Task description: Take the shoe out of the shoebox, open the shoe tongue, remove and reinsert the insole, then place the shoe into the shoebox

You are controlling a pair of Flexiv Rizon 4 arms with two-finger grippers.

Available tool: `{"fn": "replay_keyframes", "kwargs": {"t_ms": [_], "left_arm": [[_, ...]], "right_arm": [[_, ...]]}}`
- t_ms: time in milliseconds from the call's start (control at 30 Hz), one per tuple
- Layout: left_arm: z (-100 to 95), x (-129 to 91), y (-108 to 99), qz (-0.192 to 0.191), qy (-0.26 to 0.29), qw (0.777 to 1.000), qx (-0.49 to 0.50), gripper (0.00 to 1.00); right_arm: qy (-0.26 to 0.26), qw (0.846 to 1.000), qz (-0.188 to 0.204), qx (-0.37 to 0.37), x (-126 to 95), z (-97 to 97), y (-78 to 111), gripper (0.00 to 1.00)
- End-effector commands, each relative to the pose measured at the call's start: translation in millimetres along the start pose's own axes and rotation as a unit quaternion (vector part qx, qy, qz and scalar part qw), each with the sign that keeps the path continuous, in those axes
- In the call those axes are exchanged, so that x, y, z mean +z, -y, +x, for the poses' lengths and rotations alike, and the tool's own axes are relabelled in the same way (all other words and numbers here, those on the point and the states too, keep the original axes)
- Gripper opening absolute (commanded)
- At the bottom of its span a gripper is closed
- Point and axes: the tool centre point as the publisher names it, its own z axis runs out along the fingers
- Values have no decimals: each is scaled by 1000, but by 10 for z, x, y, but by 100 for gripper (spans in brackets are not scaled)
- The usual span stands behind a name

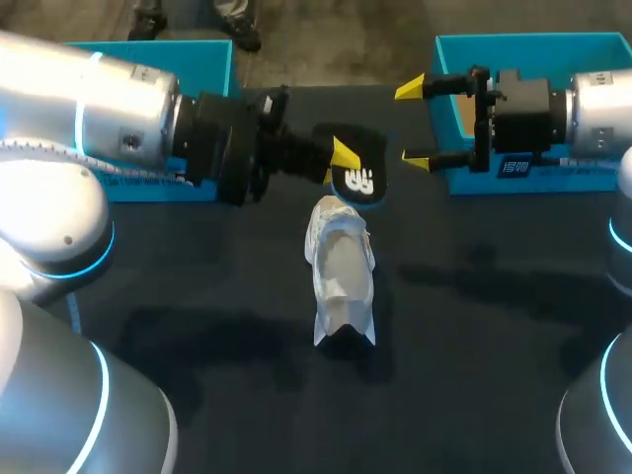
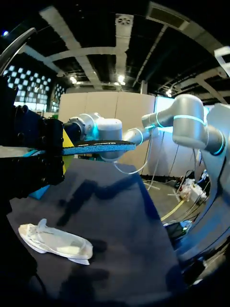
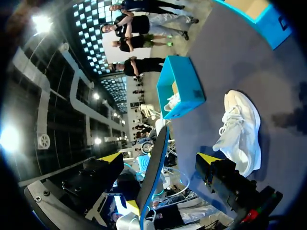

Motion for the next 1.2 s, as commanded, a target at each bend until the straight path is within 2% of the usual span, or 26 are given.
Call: {"fn": "replay_keyframes", "kwargs": {"t_ms": [33, 200, 367, 500, 800, 833, 867, 900, 967, 1200], "left_arm": [[115, 16, 6, -11, 20, 996, 85, 0], [250, 49, -29, -11, 24, 992, 127, 0], [323, 127, -98, -28, 49, 983, 177, 0], [341, 206, -122, -32, 53, 975, 215, 0], [334, 367, -144, -35, 69, 974, 214, 0], [337, 371, -147, -37, 72, 974, 212, 0], [335, 373, -150, -37, 72, 974, 212, 0], [334, 375, -153, -37, 72, 974, 210, 0], [327, 375, -158, -39, 74, 974, 211, 0], [324, 346, -143, -42, 78, 973, 212, 0]], "right_arm": [[-6, 1000, -4, -2, -2, 27, 86, 100], [-11, 1000, 13, -8, 51, 89, 212, 100], [-8, 999, 30, -11, 127, 139, 342, 100], [-9, 999, 36, -12, 160, 156, 404, 100], [-12, 999, 47, -8, 261, 162, 526, 100], [-12, 999, 46, -7, 264, 153, 533, 92], [-13, 999, 46, -5, 268, 142, 540, 75], [-14, 999, 46, -5, 271, 129, 546, 63], [-15, 999, 47, -2, 281, 108, 556, 49], [-16, 999, 43, 3, 277, 69, 537, 26]]}}
